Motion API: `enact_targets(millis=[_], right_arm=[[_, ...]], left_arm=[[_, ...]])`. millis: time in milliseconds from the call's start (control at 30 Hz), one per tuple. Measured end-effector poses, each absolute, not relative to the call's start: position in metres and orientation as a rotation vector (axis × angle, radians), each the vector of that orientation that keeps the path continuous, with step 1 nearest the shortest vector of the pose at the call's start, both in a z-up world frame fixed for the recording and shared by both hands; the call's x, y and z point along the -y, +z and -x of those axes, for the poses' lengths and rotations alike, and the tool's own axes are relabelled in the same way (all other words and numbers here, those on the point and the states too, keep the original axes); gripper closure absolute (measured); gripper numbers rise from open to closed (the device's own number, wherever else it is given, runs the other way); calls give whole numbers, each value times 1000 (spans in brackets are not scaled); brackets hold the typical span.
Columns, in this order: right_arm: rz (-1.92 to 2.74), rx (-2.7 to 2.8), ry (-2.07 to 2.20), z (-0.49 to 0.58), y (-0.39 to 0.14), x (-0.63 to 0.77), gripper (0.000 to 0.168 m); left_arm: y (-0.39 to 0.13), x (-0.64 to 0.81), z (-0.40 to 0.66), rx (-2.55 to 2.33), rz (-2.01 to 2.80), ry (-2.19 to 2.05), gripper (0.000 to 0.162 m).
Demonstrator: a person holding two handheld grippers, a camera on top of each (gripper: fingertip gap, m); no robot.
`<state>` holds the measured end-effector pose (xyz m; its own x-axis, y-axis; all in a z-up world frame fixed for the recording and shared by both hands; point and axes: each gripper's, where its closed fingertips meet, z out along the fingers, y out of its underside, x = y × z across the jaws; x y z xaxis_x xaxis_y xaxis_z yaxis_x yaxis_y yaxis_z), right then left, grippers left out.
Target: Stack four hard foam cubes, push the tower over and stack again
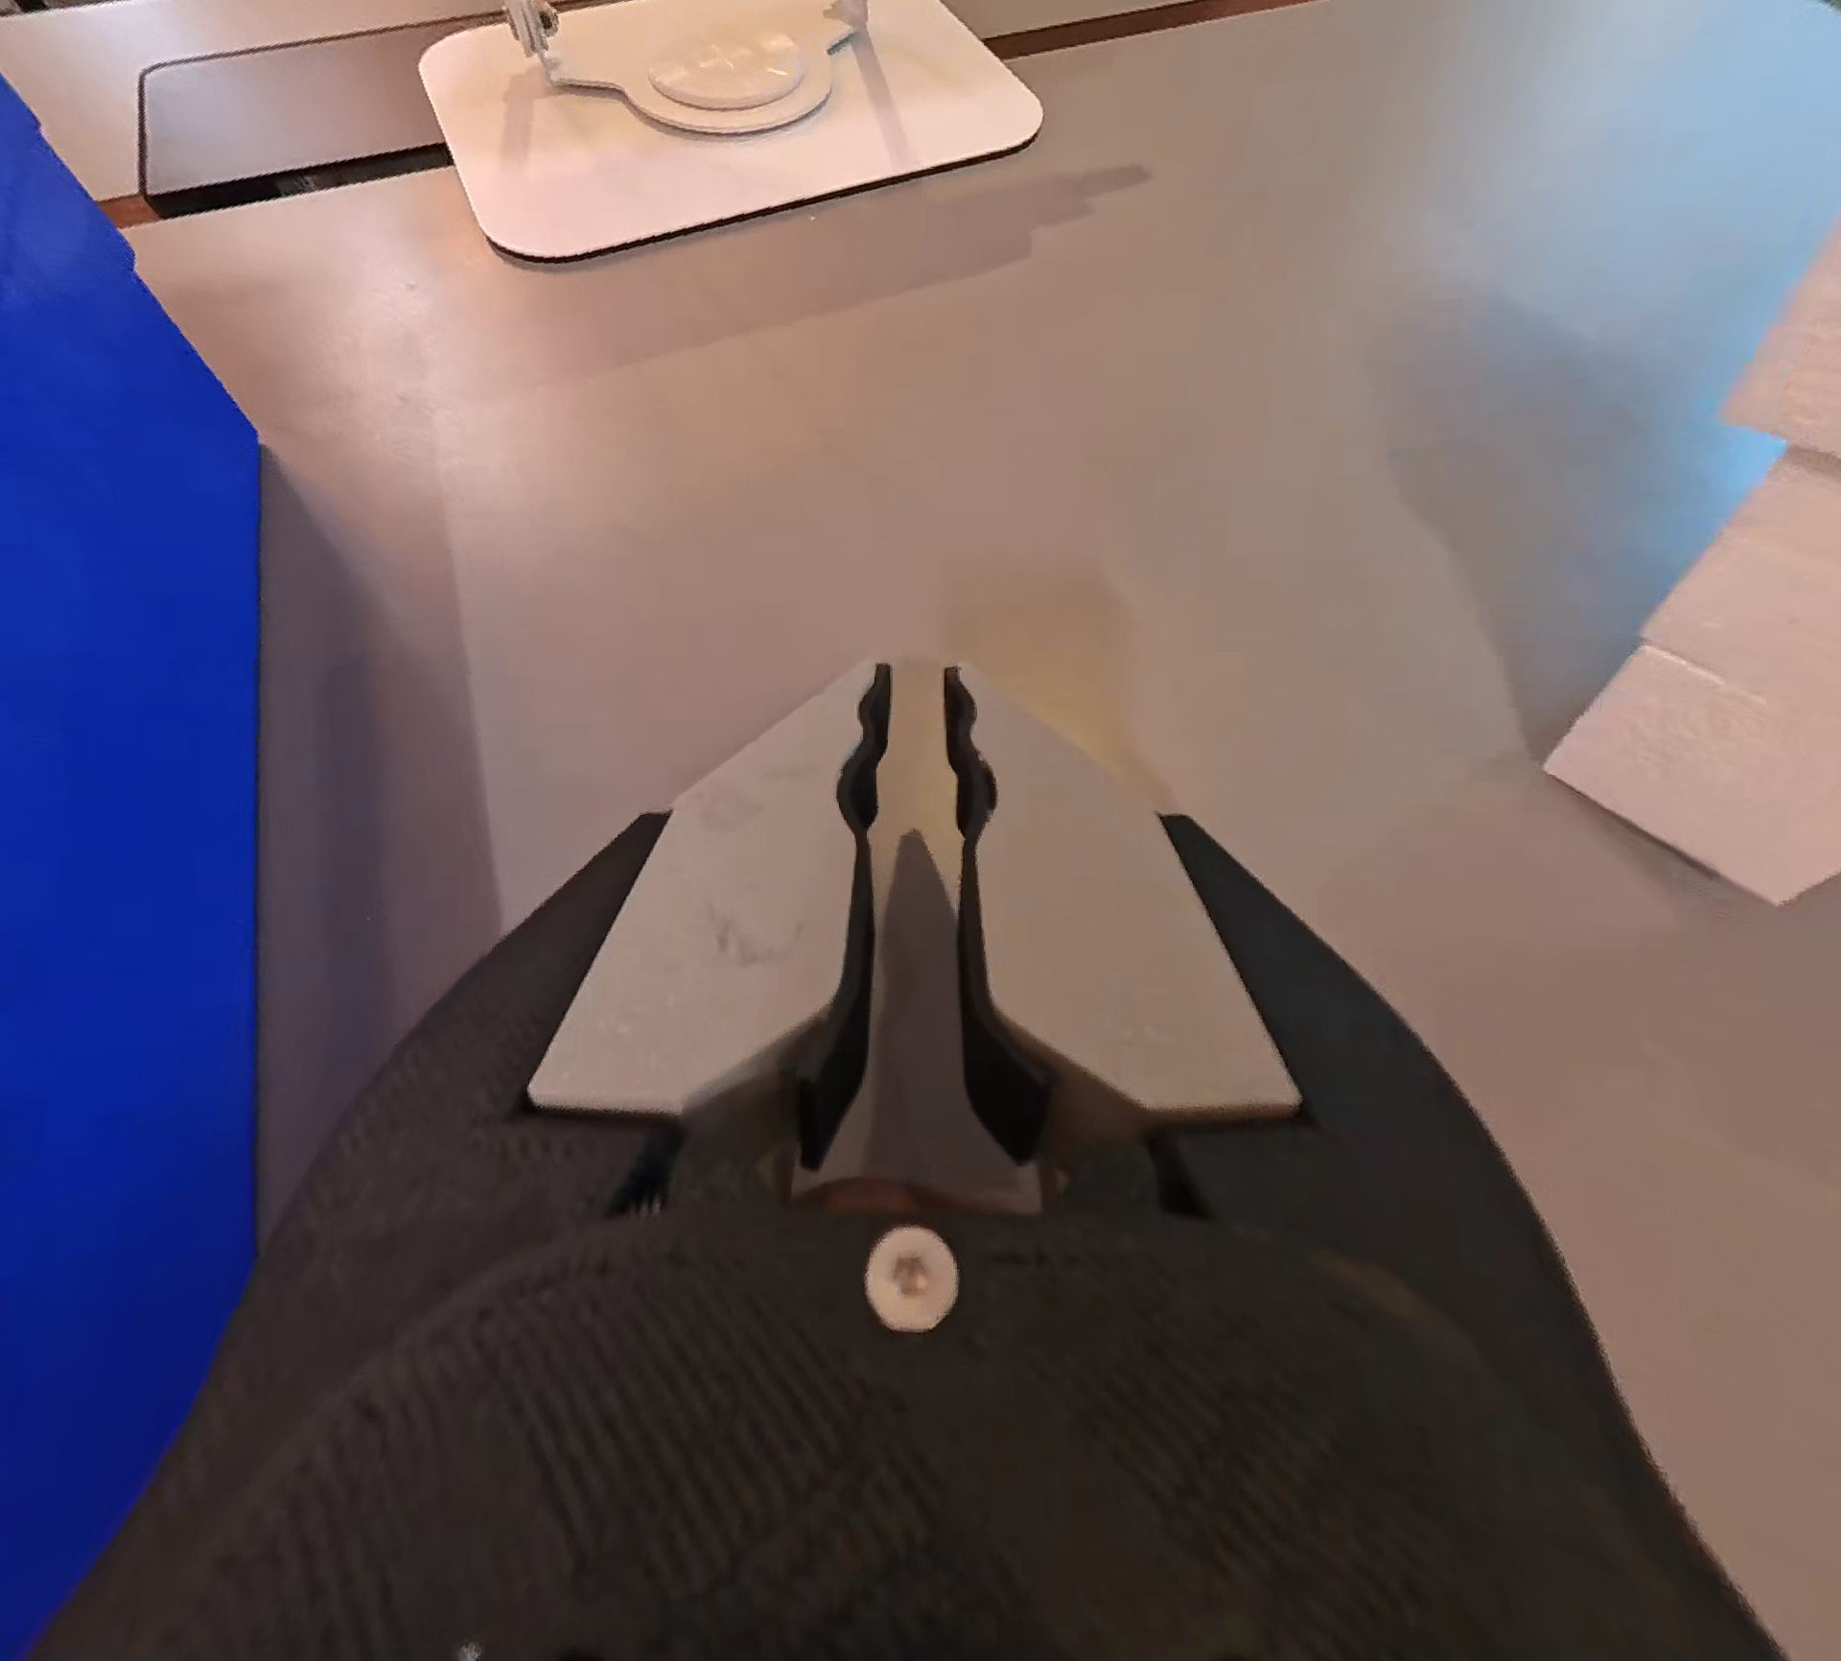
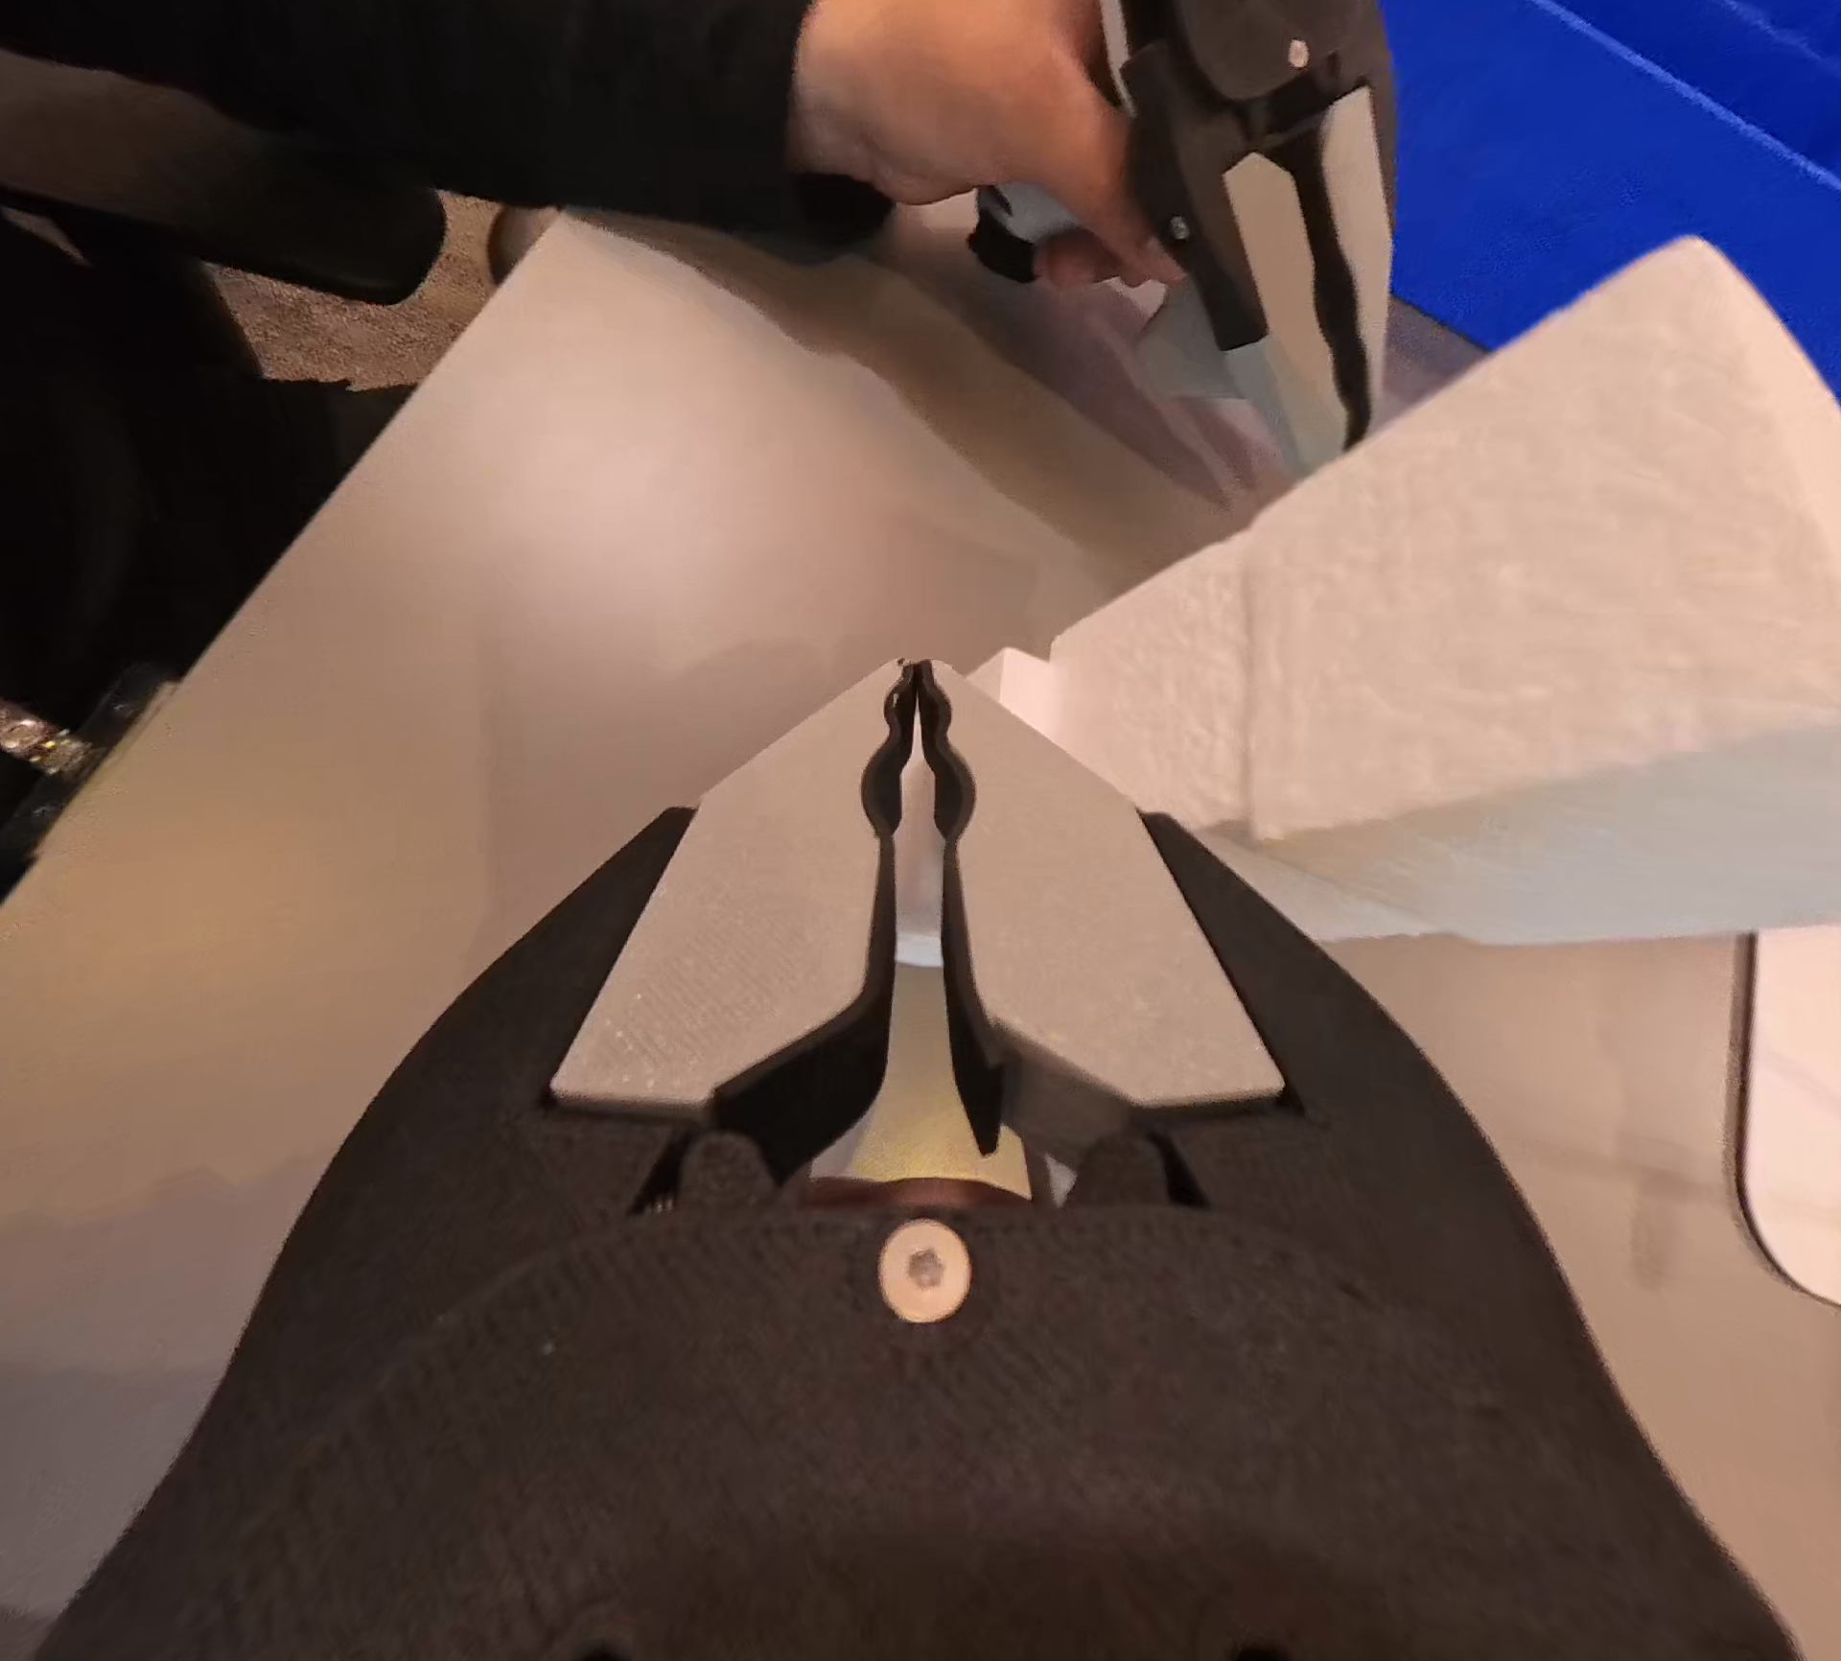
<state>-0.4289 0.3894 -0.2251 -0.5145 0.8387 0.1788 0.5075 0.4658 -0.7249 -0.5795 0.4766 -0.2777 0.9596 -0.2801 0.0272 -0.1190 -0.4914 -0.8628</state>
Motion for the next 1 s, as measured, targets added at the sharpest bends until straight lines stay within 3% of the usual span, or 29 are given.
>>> enact_targets(millis=[400,667,1000], right_arm=[[1121,1970,893,414,-221,-395,168],[1249,1455,672,365,-216,-460,168],[1435,1322,587,343,-230,-492,168]], left_arm=[[-279,-476,579,-282,2096,-217,150],[-289,-477,574,-328,2125,-183,150],[-282,-469,542,-489,2064,-263,148]])
